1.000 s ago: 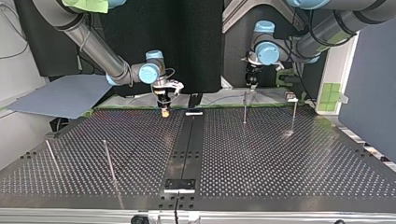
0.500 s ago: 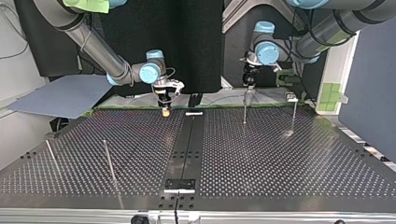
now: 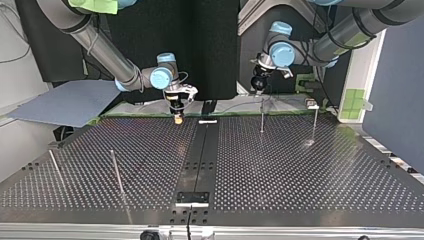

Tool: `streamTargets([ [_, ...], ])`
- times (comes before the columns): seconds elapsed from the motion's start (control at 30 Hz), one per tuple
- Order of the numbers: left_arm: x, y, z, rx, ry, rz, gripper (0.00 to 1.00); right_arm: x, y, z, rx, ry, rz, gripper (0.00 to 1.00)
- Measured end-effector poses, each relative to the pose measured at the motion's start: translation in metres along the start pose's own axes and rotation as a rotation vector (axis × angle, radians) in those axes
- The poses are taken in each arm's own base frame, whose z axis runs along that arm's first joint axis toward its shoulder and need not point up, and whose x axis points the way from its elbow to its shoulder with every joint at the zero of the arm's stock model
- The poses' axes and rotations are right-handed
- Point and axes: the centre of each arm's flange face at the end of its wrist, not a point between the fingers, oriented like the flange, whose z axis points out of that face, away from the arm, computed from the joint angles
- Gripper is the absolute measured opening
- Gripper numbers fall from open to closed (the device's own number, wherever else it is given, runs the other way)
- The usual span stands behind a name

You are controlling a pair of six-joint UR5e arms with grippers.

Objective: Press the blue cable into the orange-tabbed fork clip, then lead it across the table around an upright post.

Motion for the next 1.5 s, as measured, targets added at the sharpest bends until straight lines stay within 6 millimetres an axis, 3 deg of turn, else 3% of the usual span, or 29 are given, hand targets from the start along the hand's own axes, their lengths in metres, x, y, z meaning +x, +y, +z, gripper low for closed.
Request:
streamTargets([
  [0.73,0.002,-0.023,0.000,-0.033,-0.087,-0.022,1.00,-0.003,0.000,0.000,0.001,-0.005,0.000,0.00],
  [1.3,0.040,-0.019,0.015,-0.036,-0.104,-0.049,1.00,-0.004,-0.003,-0.001,0.006,-0.007,-0.001,0.00],
  [1.5,0.035,-0.019,0.024,-0.054,-0.154,-0.051,1.00,-0.004,-0.005,-0.001,0.009,-0.006,-0.004,0.00],
])
